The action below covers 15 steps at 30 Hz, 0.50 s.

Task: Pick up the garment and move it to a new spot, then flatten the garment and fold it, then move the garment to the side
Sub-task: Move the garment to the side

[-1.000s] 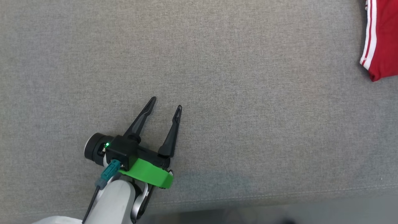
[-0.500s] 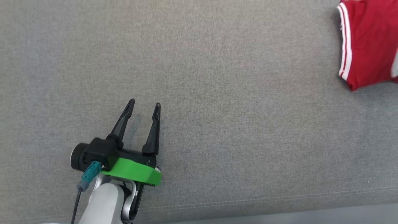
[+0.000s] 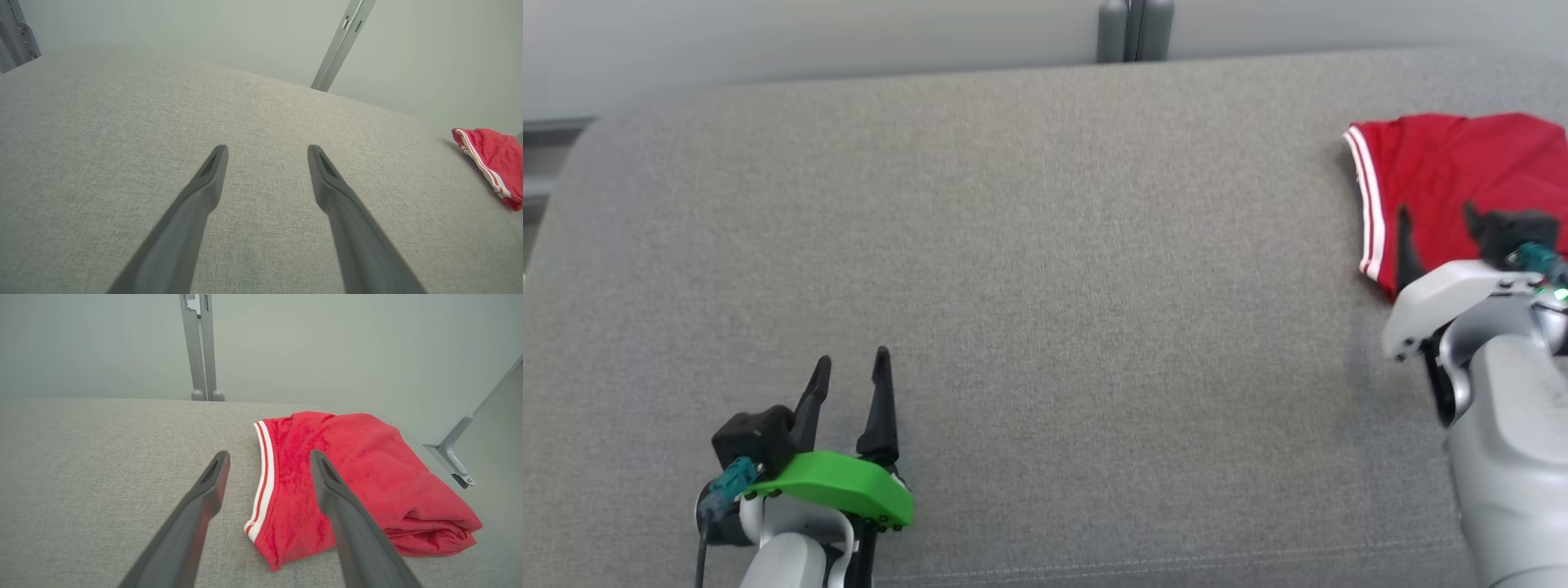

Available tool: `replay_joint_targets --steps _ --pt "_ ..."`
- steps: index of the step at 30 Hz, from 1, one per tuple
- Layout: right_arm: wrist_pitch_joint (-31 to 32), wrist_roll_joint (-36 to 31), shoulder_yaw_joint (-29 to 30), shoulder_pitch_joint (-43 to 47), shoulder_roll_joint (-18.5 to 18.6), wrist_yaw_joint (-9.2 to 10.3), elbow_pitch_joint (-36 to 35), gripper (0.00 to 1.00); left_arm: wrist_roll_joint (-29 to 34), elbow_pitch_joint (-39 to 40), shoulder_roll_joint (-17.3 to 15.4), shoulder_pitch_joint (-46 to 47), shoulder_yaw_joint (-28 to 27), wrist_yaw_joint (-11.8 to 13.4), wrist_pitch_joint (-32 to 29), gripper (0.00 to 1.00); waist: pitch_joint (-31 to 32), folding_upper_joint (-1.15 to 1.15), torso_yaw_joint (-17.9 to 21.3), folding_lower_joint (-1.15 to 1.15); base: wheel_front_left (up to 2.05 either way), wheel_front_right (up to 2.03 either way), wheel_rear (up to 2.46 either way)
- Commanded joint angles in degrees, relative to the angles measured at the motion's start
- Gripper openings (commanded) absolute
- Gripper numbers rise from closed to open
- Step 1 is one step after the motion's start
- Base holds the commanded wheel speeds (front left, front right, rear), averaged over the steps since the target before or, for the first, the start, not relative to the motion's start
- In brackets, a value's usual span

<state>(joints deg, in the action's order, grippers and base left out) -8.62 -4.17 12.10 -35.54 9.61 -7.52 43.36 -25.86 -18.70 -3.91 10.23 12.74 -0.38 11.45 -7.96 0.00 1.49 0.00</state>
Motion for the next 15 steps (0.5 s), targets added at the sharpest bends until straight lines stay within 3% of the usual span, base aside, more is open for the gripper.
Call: replay_joint_targets --steps 1,6,15 --pt "0.0 1.2 -1.2 2.4 -1.2 0.06 -1.3 1.0 -0.8 -0.5 -0.2 -1.1 -0.8 0.7 -0.2 1.0 6.4 0.0 -1.3 0.0 0.0 0.0 0.0" --pt "0.8 5.6 -3.8 7.6 -3.8 0.07 -6.7 1.0 0.0 -1.2 -1.2 -2.7 -2.0 3.9 -0.4 1.0 9.6 0.0 -2.4 0.0 0.0 0.0 0.0" --pt "3.4 11.2 -7.0 17.3 -6.4 0.07 -18.3 1.0 -2.4 0.5 -2.9 -5.4 -5.3 3.7 1.4 1.0 11.5 0.0 -3.2 0.0 0.0 0.0 0.0"
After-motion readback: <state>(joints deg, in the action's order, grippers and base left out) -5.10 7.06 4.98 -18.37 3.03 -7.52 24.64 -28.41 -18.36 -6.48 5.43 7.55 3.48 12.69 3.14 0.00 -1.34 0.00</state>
